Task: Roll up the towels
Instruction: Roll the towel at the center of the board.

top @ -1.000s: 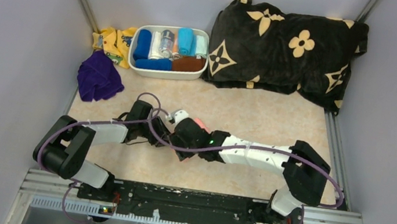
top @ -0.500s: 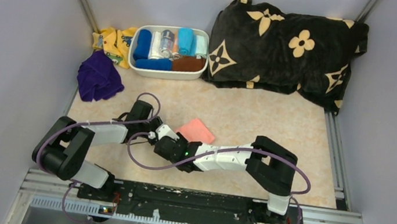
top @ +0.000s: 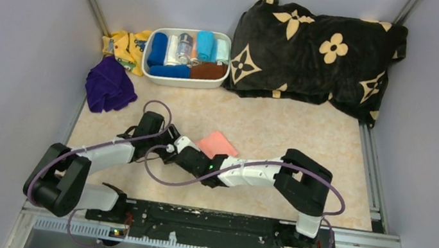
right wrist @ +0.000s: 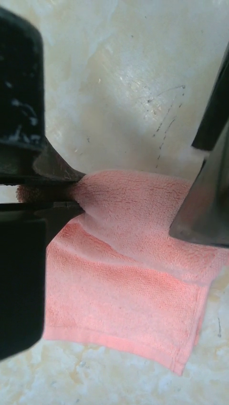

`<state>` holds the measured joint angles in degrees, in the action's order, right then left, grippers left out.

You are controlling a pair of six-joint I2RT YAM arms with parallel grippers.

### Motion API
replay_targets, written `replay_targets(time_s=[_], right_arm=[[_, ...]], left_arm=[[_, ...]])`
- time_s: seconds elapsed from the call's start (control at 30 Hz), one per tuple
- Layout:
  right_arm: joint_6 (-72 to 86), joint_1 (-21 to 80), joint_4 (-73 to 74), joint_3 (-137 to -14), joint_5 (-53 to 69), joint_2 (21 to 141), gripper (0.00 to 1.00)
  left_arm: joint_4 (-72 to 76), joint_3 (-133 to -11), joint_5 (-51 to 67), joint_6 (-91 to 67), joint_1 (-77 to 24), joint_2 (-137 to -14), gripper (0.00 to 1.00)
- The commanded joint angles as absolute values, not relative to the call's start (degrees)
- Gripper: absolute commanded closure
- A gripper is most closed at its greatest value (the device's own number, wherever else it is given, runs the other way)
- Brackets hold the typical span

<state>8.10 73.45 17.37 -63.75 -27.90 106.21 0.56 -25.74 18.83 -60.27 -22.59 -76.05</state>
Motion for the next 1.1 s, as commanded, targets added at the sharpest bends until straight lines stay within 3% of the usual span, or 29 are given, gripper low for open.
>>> replay_targets(time_s=[0.0,0.33,0.5,0.87,1.07], right_arm=[[9.53,69.22,13.56,-58.17,-1.59,104.49,1.0],[18.45,52.61,-6.16,-49.22,39.15,100.38,1.0],[31.02,44.94,-23.42,-44.01,51.73,103.84,1.0],[44.65,40.43,-36.67,-40.58,55.92,113.24,1.0],[44.78,40.35,-35.3,-39.67,52.52,112.63,1.0]], left_arm=[[-3.89,-23.69,13.74,-57.01,-21.79,-70.24,0.33],[-4.45,-17.8,13.66,-58.73,-20.57,-59.41,0.26],[-2.57,-17.28,17.93,-59.14,-20.57,-58.18,0.26],[4.9,-16.4,21.8,-62.24,-21.72,-61.71,0.31],[6.59,-18.4,21.32,-61.52,-24.04,-70.61,0.49]])
